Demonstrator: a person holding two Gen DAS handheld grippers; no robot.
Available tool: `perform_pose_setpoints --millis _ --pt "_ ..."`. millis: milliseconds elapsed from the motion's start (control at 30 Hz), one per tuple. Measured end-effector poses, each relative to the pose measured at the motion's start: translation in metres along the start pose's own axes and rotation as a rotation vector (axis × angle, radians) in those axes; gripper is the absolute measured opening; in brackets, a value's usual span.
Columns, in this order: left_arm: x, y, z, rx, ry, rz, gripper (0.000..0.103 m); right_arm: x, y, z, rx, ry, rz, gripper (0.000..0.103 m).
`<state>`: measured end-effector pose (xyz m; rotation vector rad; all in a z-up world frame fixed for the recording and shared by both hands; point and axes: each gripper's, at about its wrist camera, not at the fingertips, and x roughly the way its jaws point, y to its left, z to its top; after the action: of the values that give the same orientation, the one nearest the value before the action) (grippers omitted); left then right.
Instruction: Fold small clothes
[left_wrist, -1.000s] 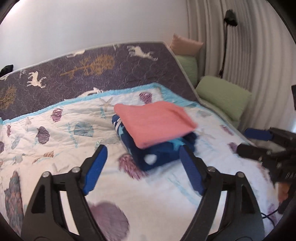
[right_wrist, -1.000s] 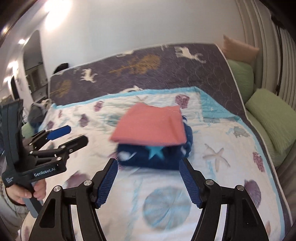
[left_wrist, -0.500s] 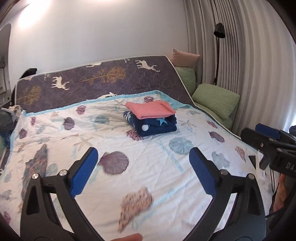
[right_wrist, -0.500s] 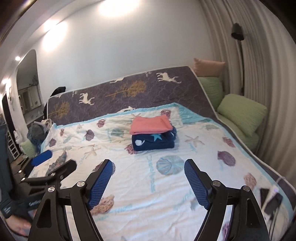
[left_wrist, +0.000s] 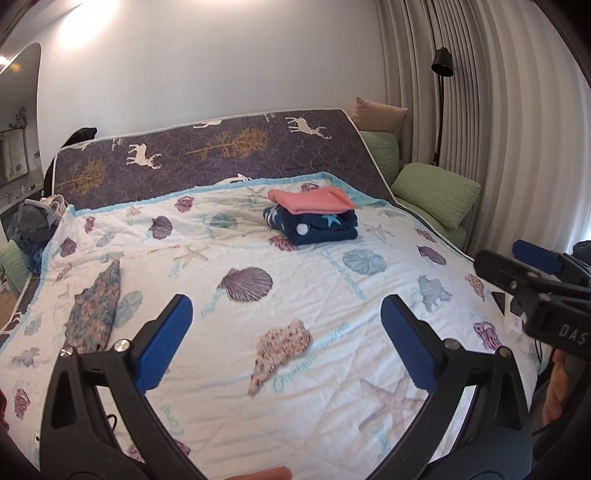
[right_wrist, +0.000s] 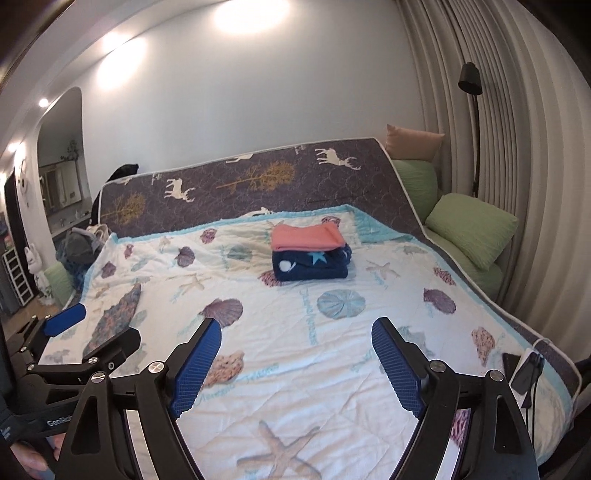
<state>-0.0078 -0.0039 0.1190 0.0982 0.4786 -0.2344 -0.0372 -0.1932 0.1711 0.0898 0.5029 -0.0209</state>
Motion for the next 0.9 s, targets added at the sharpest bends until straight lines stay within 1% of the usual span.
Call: perform_pose_setpoints --millis 167,367,533,900 --pt "-0.002 0.0 -0.006 -0.003 0.018 0.017 0.102 -0.002 0.0 -0.008 0.007 0.022 0.008 0.086" --pt "0.0 0.0 -0.01 -0.015 0.037 0.016 0.102 -0.002 0.002 -0.009 0.004 0.019 0.001 0.086" --pt "0.005 0.001 -0.01 -0.017 0.049 0.021 0.102 0.004 0.002 -0.01 0.0 0.035 -0.002 0.086" --pt "0.01 0.004 -0.009 -0.011 0.055 0.019 0.102 0.011 0.007 -0.008 -0.016 0.038 -0.021 0.086"
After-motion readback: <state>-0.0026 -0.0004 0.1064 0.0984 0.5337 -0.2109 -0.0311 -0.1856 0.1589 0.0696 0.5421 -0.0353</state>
